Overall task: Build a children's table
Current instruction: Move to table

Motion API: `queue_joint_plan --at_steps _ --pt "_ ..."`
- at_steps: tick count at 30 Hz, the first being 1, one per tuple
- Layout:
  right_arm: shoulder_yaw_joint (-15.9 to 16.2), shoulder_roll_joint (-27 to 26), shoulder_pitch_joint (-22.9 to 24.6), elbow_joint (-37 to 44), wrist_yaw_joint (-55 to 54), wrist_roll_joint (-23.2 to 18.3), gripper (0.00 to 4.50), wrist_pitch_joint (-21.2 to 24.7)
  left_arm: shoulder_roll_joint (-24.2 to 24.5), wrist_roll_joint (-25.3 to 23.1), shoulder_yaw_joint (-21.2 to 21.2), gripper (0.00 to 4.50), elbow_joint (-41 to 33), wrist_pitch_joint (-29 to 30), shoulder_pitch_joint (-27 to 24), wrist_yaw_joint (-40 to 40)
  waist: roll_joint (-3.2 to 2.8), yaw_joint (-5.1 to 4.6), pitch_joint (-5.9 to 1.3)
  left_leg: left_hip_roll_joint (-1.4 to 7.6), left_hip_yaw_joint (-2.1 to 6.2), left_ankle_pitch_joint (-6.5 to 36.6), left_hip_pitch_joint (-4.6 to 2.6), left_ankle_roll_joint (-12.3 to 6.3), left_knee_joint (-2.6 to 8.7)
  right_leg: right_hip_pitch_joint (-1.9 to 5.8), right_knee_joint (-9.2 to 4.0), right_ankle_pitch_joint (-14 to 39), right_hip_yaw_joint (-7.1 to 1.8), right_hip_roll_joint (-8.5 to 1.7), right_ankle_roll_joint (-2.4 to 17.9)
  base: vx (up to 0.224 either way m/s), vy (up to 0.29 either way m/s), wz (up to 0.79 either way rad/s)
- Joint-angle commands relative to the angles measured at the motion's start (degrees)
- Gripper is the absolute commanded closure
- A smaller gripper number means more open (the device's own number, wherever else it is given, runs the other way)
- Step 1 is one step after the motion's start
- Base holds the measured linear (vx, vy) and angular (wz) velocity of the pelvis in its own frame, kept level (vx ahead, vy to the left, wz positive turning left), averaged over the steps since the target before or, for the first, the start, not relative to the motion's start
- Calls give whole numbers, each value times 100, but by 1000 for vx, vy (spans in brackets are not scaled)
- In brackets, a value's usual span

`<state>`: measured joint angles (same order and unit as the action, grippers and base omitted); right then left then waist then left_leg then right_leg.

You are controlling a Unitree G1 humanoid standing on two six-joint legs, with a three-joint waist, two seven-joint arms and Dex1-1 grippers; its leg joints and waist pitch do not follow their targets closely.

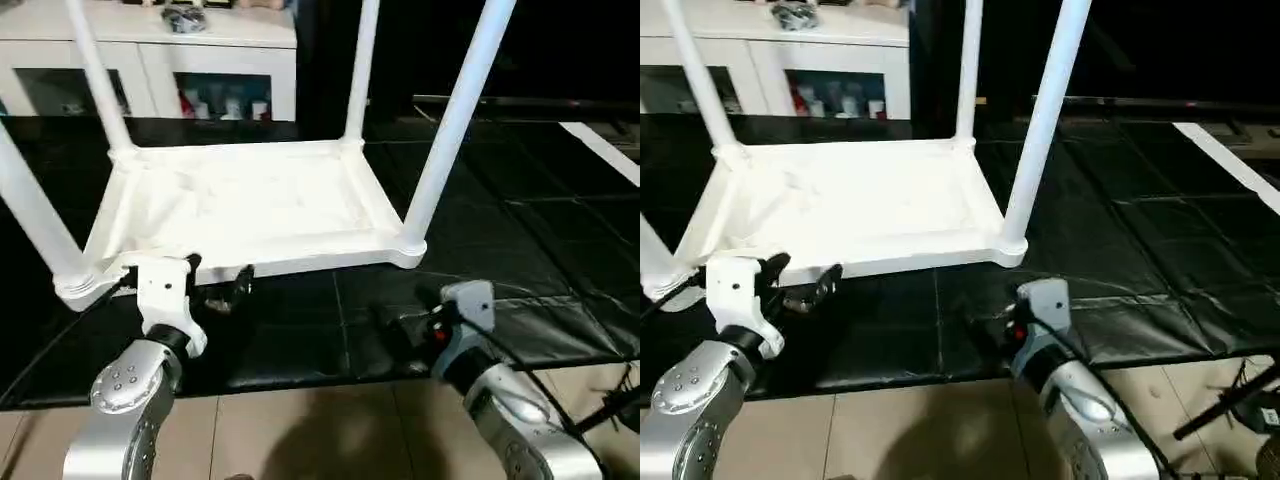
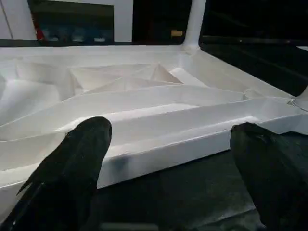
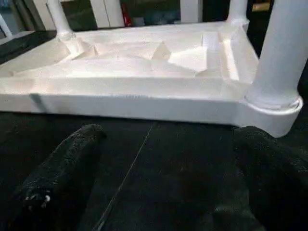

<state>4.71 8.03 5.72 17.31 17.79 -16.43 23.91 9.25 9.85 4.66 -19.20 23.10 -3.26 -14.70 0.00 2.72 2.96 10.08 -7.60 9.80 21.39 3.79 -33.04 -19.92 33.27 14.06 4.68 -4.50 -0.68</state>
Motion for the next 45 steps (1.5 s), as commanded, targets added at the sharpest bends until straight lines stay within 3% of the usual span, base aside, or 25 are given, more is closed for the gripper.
queue_joint_plan --at_steps 1,3,4,5,7,9,11,12,13,15,16,17,18,19,20,21,22,23,24,25,26,27,30,36,45 --pt "-81 70 -85 34 -18 9 0 -77 -22 1 -11 1 -77 -108 71 42 -23 18 -198 269 101 2929 -105 315 564 -6 -492 2011 -304 -391 449 0 0 0" --pt "-46 108 -92 43 -12 64 0 -74 -30 7 -4 1 -74 -146 67 50 -2 27 -181 266 77 3285 -190 324 553 -31 -548 2669 -319 -384 310 0 0 0" --pt "-11 132 -90 47 -1 98 0 -50 -30 10 -3 1 -74 -169 58 51 68 117 -105 104 249 3634 123 104 665 260 -583 3514 -41 -515 122 0 0 0" --pt "-7 134 -90 45 1 105 0 -48 -29 11 -3 1 -74 -171 57 51 -36 51 -105 73 271 3748 289 40 735 435 -511 3839 34 -467 -65 0 0 0" --pt "30 163 -95 28 33 178 0 -73 -24 39 -8 1 -88 -177 28 41 41 36 -143 -99 201 3263 143 -271 208 499 -915 5000 168 -811 130 54 -3 46" --pt "41 163 -97 29 30 195 0 -86 -19 53 -8 1 -102 -185 -18 19 -5 27 -36 -4 179 2840 96 -482 -74 629 -1141 5365 388 -1021 286 71 4 58" --pt "44 164 -88 39 32 175 0 -76 -9 53 -25 1 -110 -223 -89 -8 -106 -41 11 29 191 3345 140 -324 90 816 -985 5089 666 -764 281 105 42 60" --pt "49 176 -78 45 39 166 0 -74 -10 55 -37 1 -110 -243 -124 -21 -221 -45 22 -46 249 3999 212 -168 415 923 -684 4403 683 -377 257 138 51 67" --pt "56 190 -68 50 47 165 0 -80 -13 55 -50 1 -112 -260 -145 -32 -233 -69 -70 -104 410 4119 39 -246 542 927 -501 3463 580 -141 331 201 17 74" --pt "57 201 -56 54 53 168 0 -94 -16 61 -63 1 -115 -275 -156 -49 -215 -129 -121 -62 678 3933 -284 -632 572 767 -465 2743 460 -48 482 220 17 76" --pt "1 149 -39 51 37 109 0 -107 -18 79 -74 1 -121 -278 -159 -63 -245 -305 -172 102 1271 3934 -795 -1503 619 408 23 1797 214 165 340 217 36 56" --pt "1 149 -39 51 37 109 0 -107 -18 79 -74 1 -121 -278 -159 -63 -210 -326 -182 116 1467 3788 -861 -1951 615 308 222 1584 119 199 147 217 36 56" --pt "-146 57 -44 20 -28 -35 0 -29 -54 177 -60 1 -121 -274 -165 -89 -131 -367 -220 499 1478 3332 -1084 -2325 567 -31 588 1073 -155 52 -57 208 -20 27" --pt "-153 68 -49 6 -34 -20 0 -31 -52 209 -69 1 -131 -257 -170 -115 -57 -348 -187 521 1378 2253 -953 -2710 507 -241 702 467 -352 -76 -104 194 -69 14" --pt "-150 80 -50 -3 -37 4 0 -45 -42 237 -86 1 -152 -246 -185 -153 -35 -285 -117 426 1174 1942 -763 -2682 521 -205 623 190 -434 -116 -20 194 -69 14" --pt "-139 91 -49 -8 -34 28 0 -63 -31 249 -101 1 -167 -239 -195 -178 188 -271 -151 71 844 1022 -450 -2333 272 -55 16 -686 -793 -397 -28 151 -81 12" --pt "-150 76 -34 -13 -47 26 0 -82 -4 284 -143 1 -211 -255 -242 -260 290 27 -136 -386 490 872 -129 -1601 -293 272 -494 29 -1349 -883 -485 140 -110 17" --pt "-150 78 -26 -16 -44 28 0 -89 11 315 -171 1 -240 -265 -271 -319 372 -13 -190 -373 504 604 -35 -1313 -430 390 -420 -275 -1488 -940 -419 140 -110 17" --pt "-143 80 -15 -17 -41 32 0 -96 28 349 -199 1 -269 -272 -299 -383 322 -29 -353 -227 555 -576 140 -733 -238 639 128 -2943 -1176 -781 -171 154 -103 -1" --pt "-132 83 -5 -18 -40 33 0 -102 51 379 -235 1 -298 -279 -327 -454 305 -9 -398 -295 428 -1201 35 -376 -86 508 274 -5048 -840 -282 -250 98 -80 -7" --pt "-123 85 2 -18 -40 35 0 -106 66 396 -256 1 -315 -283 -343 -496 285 -18 -354 -305 382 -1077 -26 -285 -41 429 229 -5267 -758 -168 -266 98 -80 -7" --pt "-115 77 5 -21 -40 39 0 -106 96 392 -289 1 -331 -286 -364 -532 127 -19 -378 -194 401 -906 -27 -106 28 444 252 -4956 -683 -123 -106 54 -49 4" --pt "-90 53 9 -15 -48 46 0 -104 157 410 -331 1 -358 -266 -408 -591 39 -89 -331 105 538 -469 -158 214 128 354 120 -2995 -595 -163 492 36 -2 0" --pt "30 205 -59 66 157 59 0 -43 354 461 -255 1 -371 -259 -428 -750 28 -83 -181 206 407 1457 -161 -37 307 290 -141 132 -671 -343 1155 -32 -1 1" --pt "221 682 -137 240 771 -34 0 118 1340 1606 206 1 -673 517 -1002 -2116 29 -58 -194 233 232 1328 -135 -93 317 165 -137 387 -680 -291 1105 0 0 0"
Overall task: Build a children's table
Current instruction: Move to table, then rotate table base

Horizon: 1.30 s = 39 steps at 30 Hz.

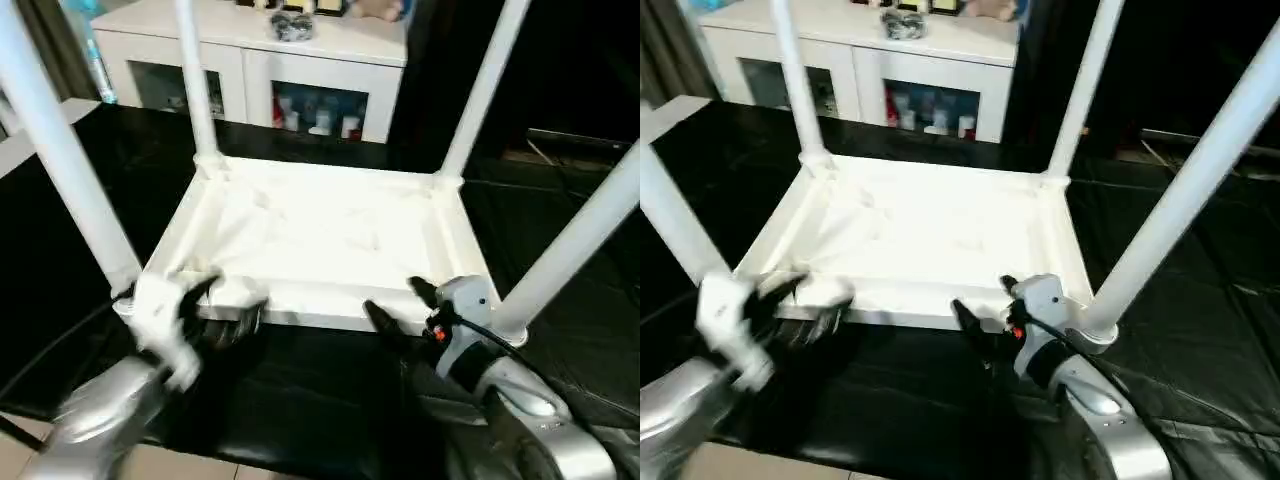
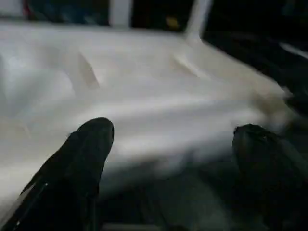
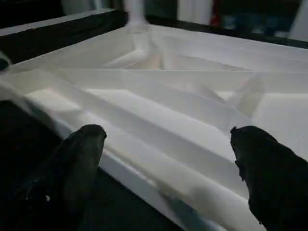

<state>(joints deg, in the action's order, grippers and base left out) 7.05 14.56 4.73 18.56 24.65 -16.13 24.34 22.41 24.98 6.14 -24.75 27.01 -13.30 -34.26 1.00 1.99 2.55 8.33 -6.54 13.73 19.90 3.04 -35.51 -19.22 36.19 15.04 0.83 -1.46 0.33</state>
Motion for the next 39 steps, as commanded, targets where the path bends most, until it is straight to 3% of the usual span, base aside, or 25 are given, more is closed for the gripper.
queue_joint_plan --at_steps 1,2,3,5,6,10,13,17,21,23,24,26,34,39 --pt "15 126 -47 145 205 -87 0 74 295 267 217 1 -165 249 -202 -439 -51 19 -156 414 120 895 13 -42 565 93 -421 245 -293 -595 1004 0 0 0" --pt "21 168 -45 158 257 -108 0 92 410 317 311 1 -167 280 -275 -543 -64 25 -164 412 117 837 13 -50 557 91 -415 172 -295 -595 1008 0 0 0" --pt "31 203 -41 167 307 -116 0 89 478 352 384 1 -159 312 -309 -596 -38 18 -157 413 111 803 19 -71 562 88 -419 120 -290 -586 1002 0 0 0" --pt "94 430 -4 219 620 -193 0 88 1000 569 1010 1 -23 514 -489 -908 -50 29 -171 400 102 668 7 -118 542 79 -398 -146 -287 -572 1008 0 0 0" --pt "94 431 -4 219 621 -194 0 88 1003 570 1015 1 -22 515 -489 -909 -60 27 -170 393 101 656 2 -139 542 68 -390 -260 -279 -556 1018 0 0 0" --pt "114 545 48 213 806 -264 0 118 1313 578 1852 1 514 519 -289 -621 -53 33 -143 403 97 988 -8 -118 571 49 -417 167 -279 -573 1091 0 0 0" --pt "185 699 82 255 994 -304 0 270 1472 377 2109 1 929 427 -65 -330 -65 47 -155 411 111 873 -12 -138 568 61 -409 10 -282 -578 1078 0 0 0" --pt "312 988 126 275 1150 -252 0 479 1497 173 2041 1 1200 325 283 -34 -95 78 -170 434 115 775 -26 -127 562 67 -394 -271 -278 -596 1095 0 0 0" --pt "328 1032 57 84 918 -23 0 731 1345 -34 1828 1 1601 135 869 191 -54 88 -170 429 105 796 -26 -67 565 69 -400 -213 -281 -602 1139 0 0 0" --pt "354 1033 42 55 877 14 0 799 1273 -74 1782 1 1803 48 1111 310 -74 134 -186 423 95 689 -34 -32 546 78 -387 -291 -285 -620 1171 0 0 0" --pt "385 1045 35 38 881 40 0 802 1218 -72 1773 1 1922 -1 1253 360 -42 137 -189 425 85 662 -24 -17 546 84 -384 -315 -285 -617 1155 0 0 0" --pt "438 1057 20 -12 842 95 0 869 1111 -60 1697 1 2179 -94 1573 396 -50 148 -199 418 87 584 -24 -1 540 89 -377 -405 -282 -617 1156 0 0 0" --pt "410 944 -158 -340 431 383 0 1064 813 53 1462 1 3248 -256 2594 158 -21 167 -232 412 80 391 -29 87 523 112 -349 -652 -272 -631 1201 0 0 0" --pt "289 798 -325 -612 83 574 0 929 882 428 1345 1 3334 -234 2710 -618 -24 153 -223 430 85 501 -29 165 553 99 -355 -494 -276 -660 1232 0 0 0"
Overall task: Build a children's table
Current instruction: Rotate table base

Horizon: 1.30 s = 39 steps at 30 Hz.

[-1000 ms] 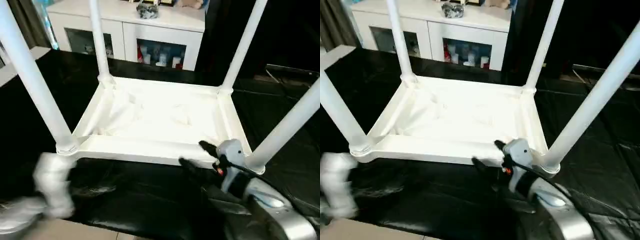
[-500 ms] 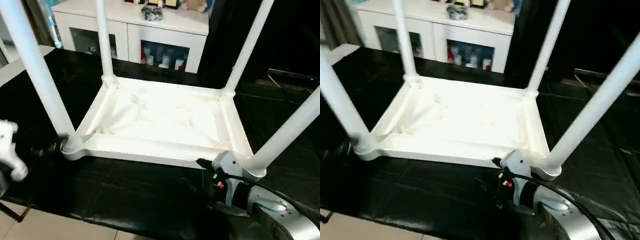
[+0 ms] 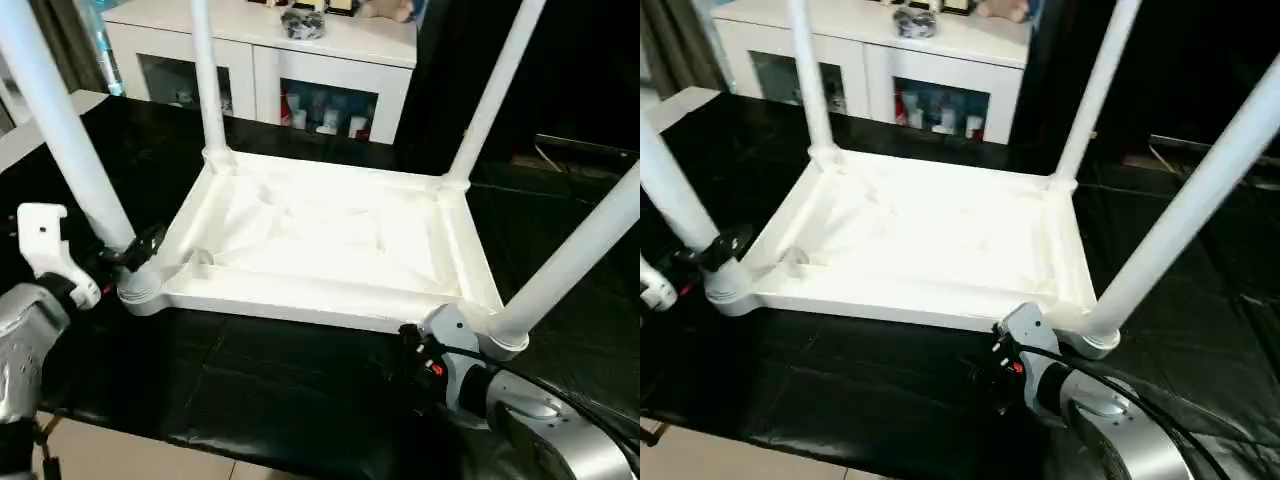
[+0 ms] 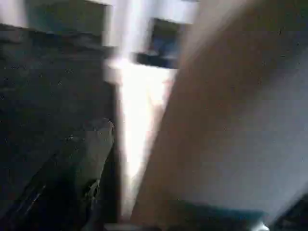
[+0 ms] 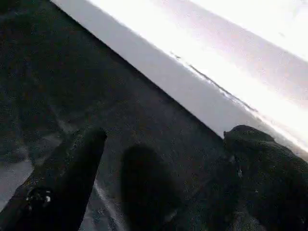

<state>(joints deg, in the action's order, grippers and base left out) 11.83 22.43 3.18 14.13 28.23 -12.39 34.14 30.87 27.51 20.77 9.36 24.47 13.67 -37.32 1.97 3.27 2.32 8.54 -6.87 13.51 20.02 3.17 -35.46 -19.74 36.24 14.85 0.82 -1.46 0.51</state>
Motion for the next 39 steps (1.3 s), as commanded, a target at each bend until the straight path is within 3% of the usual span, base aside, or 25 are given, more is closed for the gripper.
queue_joint_plan --at_steps 1,6,10,11,12,14,16,17,19,20,22,23,27,39 --pt "-224 -31 -246 -299 -406 268 0 -92 89 381 -180 1 -282 153 -93 -655 -124 16 -205 412 114 564 -49 198 550 143 -355 -432 -268 -652 1237 0 0 0" --pt "-314 -173 -454 -572 -595 344 0 -198 348 997 -380 1 -1035 784 -520 -1540 -124 23 -197 410 82 580 -50 230 556 126 -340 -463 -274 -636 1267 0 0 0" --pt "-340 -272 -617 -748 -626 357 0 -296 628 1517 -548 1 -1619 1411 -903 -2034 -100 28 -183 405 58 529 -50 156 562 122 -347 -407 -278 -630 1269 0 0 0" --pt "-300 -337 -740 -904 -633 374 0 -390 761 1839 -672 1 -1998 1745 -1148 -2226 -69 18 -172 404 54 546 -34 135 575 127 -359 -329 -275 -617 1263 0 0 0" --pt "-283 -352 -778 -952 -633 379 0 -422 793 1932 -711 1 -2116 1839 -1218 -2269 -97 10 -170 403 55 545 -35 143 579 121 -348 -283 -275 -620 1288 0 0 0" --pt "-200 -387 -872 -1053 -604 405 0 -480 789 2099 -856 1 -2461 2004 -1371 -2255 -91 3 -165 406 40 551 -41 133 579 116 -354 -262 -274 -606 1291 0 0 0" --pt "-124 -442 -977 -1165 -565 455 0 -535 732 2287 -1030 1 -2854 2186 -1507 -2190 -78 -2 -171 404 30 473 -25 114 571 137 -350 -301 -281 -612 1283 0 0 0" --pt "-95 -479 -1037 -1225 -536 474 0 -558 671 2388 -1115 1 -3042 2272 -1545 -2130 -43 -9 -166 406 23 409 -21 88 571 144 -354 -322 -283 -611 1277 0 0 0" --pt "-48 -528 -1117 -1300 -508 503 0 -600 538 2500 -1243 1 -3228 2361 -1533 -2017 -56 -25 -157 393 10 412 -17 112 572 140 -367 -241 -281 -592 1263 0 0 0" --pt "-34 -542 -1148 -1341 -499 515 0 -629 497 2542 -1274 1 -3288 2411 -1521 -1973 -15 -35 -160 394 1 411 -14 112 572 148 -368 -231 -281 -587 1254 0 0 0" --pt "41 -606 -1252 -1450 -471 553 0 -691 295 2657 -1453 1 -3444 2495 -1450 -1813 -22 -44 -155 390 -12 377 1 126 568 165 -377 -172 -289 -597 1227 0 0 0" --pt "75 -641 -1304 -1513 -455 556 0 -727 187 2709 -1539 1 -3511 2531 -1412 -1727 14 -51 -158 391 -16 264 5 123 564 176 -380 -261 -287 -582 1210 0 0 0" --pt "206 -872 -1535 -1778 -404 592 0 -878 -268 2996 -1855 1 -3692 2700 -1248 -1393 47 -85 -180 372 -38 2 9 88 529 194 -345 -669 -287 -558 1229 0 0 0" --pt "323 -1289 -2074 -2635 -227 762 0 -1403 -784 3022 -2242 1 -3580 2850 -876 -1034 33 -92 -198 375 -46 -35 -7 140 514 205 -322 -839 -275 -533 1227 0 0 0"
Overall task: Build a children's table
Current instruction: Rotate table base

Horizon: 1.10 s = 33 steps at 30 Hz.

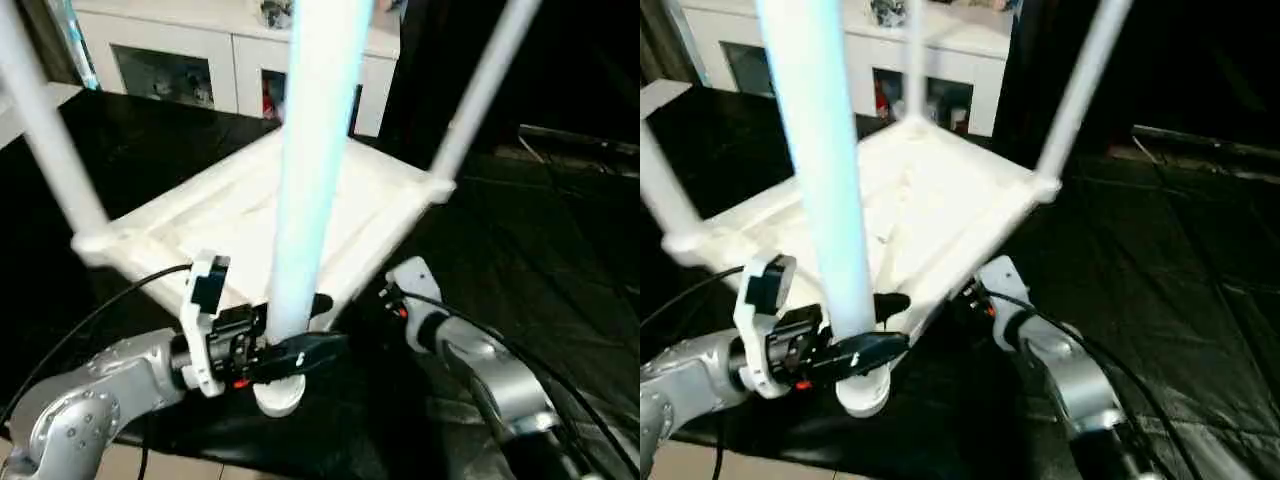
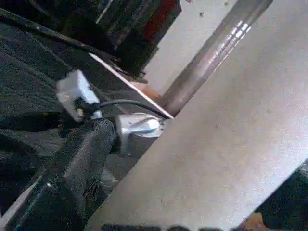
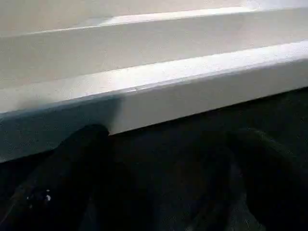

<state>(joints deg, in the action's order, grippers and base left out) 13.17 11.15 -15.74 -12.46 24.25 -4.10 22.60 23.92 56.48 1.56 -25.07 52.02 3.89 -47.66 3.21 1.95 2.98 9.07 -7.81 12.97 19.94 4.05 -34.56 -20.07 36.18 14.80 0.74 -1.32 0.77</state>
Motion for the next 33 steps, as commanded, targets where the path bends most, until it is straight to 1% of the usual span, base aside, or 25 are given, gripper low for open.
queue_joint_plan --at_steps 1,5,9,10,11,12,14,15,16,18,19,20,21,22,23,24,25,26,27,28,29,30,31,32,33 --pt "191 -172 -196 0 173 -60 0 -260 -98 127 -329 1 -132 97 111 3 -90 50 -269 325 43 -36 -5 48 417 237 -308 -928 -271 -545 1198 0 0 0" --pt "221 -369 -482 -478 135 53 0 -470 -239 41 -534 1 -16 80 305 57 -74 48 -278 320 32 -92 -1 55 411 255 -302 -1032 -269 -547 1213 0 0 0" --pt "132 -584 -746 -996 -1 116 0 -724 -451 -391 -831 1 261 -144 591 104 -77 46 -287 333 20 -126 1 50 408 256 -290 -1043 -271 -561 1219 0 0 0" --pt "116 -616 -784 -1068 -40 127 0 -759 -493 -487 -885 1 331 -205 650 122 -67 45 -296 331 13 -183 -8 46 401 256 -285 -1117 -269 -552 1216 0 0 0" --pt "100 -645 -825 -1148 -64 140 0 -791 -523 -584 -935 1 393 -270 704 132 -78 54 -297 332 13 -208 -12 44 399 255 -281 -1158 -270 -555 1214 0 0 0" --pt "91 -663 -852 -1200 -77 149 0 -811 -541 -647 -966 1 432 -314 738 139 -71 53 -309 332 15 -251 -1 35 393 273 -269 -1255 -268 -562 1211 0 0 0" --pt "33 -717 -928 -1326 -146 168 0 -899 -685 -862 -1060 1 632 -516 921 215 -83 51 -304 332 9 -244 -9 26 392 259 -277 -1303 -269 -556 1200 0 0 0" --pt "-7 -733 -950 -1372 -180 182 0 -934 -758 -972 -1091 1 740 -629 1012 264 -120 62 -308 339 17 -240 -10 38 394 263 -269 -1316 -266 -566 1212 0 0 0" --pt "-88 -711 -952 -1397 -263 201 0 -964 -861 -1291 -1147 1 976 -942 1189 371 -119 58 -317 344 17 -232 -12 66 391 270 -266 -1356 -263 -564 1218 0 0 0" --pt "-154 -679 -933 -1407 -317 218 0 -982 -918 -1444 -1130 1 1144 -1088 1286 452 -118 62 -309 348 13 -151 -21 71 394 267 -291 -1308 -265 -561 1181 0 0 0" --pt "-212 -651 -907 -1400 -357 222 0 -988 -937 -1560 -1116 1 1264 -1198 1349 498 -114 70 -322 342 21 -176 -10 84 395 293 -280 -1352 -264 -569 1178 0 0 0" --pt "-273 -619 -871 -1370 -392 210 0 -978 -921 -1676 -1114 1 1360 -1308 1400 517 -135 70 -325 342 22 -191 -6 93 392 296 -270 -1409 -265 -571 1181 0 0 0" --pt "-297 -611 -857 -1362 -405 201 0 -972 -917 -1697 -1106 1 1386 -1330 1414 516 -118 63 -330 337 19 -235 -9 78 385 294 -270 -1494 -265 -563 1168 0 0 0" --pt "-372 -583 -816 -1337 -446 174 0 -952 -903 -1766 -1083 1 1469 -1401 1457 515 -133 71 -333 336 15 -243 -19 73 381 285 -268 -1539 -263 -560 1175 0 0 0" --pt "-404 -571 -797 -1325 -466 163 0 -943 -898 -1782 -1067 1 1495 -1426 1474 515 -130 81 -331 346 19 -222 -15 81 388 289 -262 -1544 -259 -565 1206 0 0 0" --pt "-485 -537 -749 -1294 -517 134 0 -919 -884 -1825 -1025 1 1563 -1489 1520 515 -135 86 -327 344 19 -216 -13 84 390 288 -263 -1535 -259 -565 1208 0 0 0" --pt "-780 -407 -569 -1230 -692 46 0 -854 -856 -1804 -798 1 1712 -1590 1668 533 -155 100 -321 343 13 -202 -21 94 389 281 -271 -1529 -263 -561 1191 0 0 0" --pt "-780 -407 -569 -1230 -692 46 0 -854 -856 -1804 -798 1 1712 -1590 1668 533 -154 114 -325 348 17 -197 -24 107 389 289 -267 -1538 -265 -566 1184 0 0 0" --pt "-873 -365 -518 -1230 -747 31 0 -852 -852 -1801 -729 1 1759 -1628 1716 533 -147 123 -326 342 12 -154 -30 126 391 283 -270 -1500 -261 -556 1177 0 0 0" --pt "-1009 -285 -440 -1235 -823 7 0 -833 -832 -1811 -648 1 1820 -1685 1773 537 -160 140 -320 336 5 -83 -37 140 393 274 -283 -1380 -259 -554 1174 0 0 0" --pt "-1095 -237 -396 -1248 -868 -2 0 -832 -830 -1847 -610 1 1886 -1758 1813 525 -147 147 -307 336 6 11 -24 147 404 285 -303 -1196 -263 -562 1152 0 0 0" --pt "-1095 -237 -396 -1248 -868 -2 0 -832 -830 -1847 -610 1 1886 -1758 1813 525 -145 146 -301 335 5 54 -22 156 407 284 -312 -1104 -262 -564 1145 0 0 0" --pt "-1200 -132 -327 -1252 -905 -3 0 -844 -852 -1907 -542 1 2006 -1858 1886 592 -147 142 -297 327 5 96 -11 155 408 287 -328 -968 -264 -568 1140 0 0 0" --pt "-1336 28 -236 -1236 -939 -2 0 -867 -899 -2019 -462 1 2194 -2026 1995 723 -155 144 -297 334 3 124 -22 163 408 278 -331 -906 -262 -568 1139 0 0 0" --pt "-1336 28 -236 -1236 -939 -2 0 -867 -899 -2019 -462 1 2194 -2026 1995 723 -150 151 -292 339 -5 173 -36 146 403 260 -346 -801 -265 -563 1129 0 0 0"
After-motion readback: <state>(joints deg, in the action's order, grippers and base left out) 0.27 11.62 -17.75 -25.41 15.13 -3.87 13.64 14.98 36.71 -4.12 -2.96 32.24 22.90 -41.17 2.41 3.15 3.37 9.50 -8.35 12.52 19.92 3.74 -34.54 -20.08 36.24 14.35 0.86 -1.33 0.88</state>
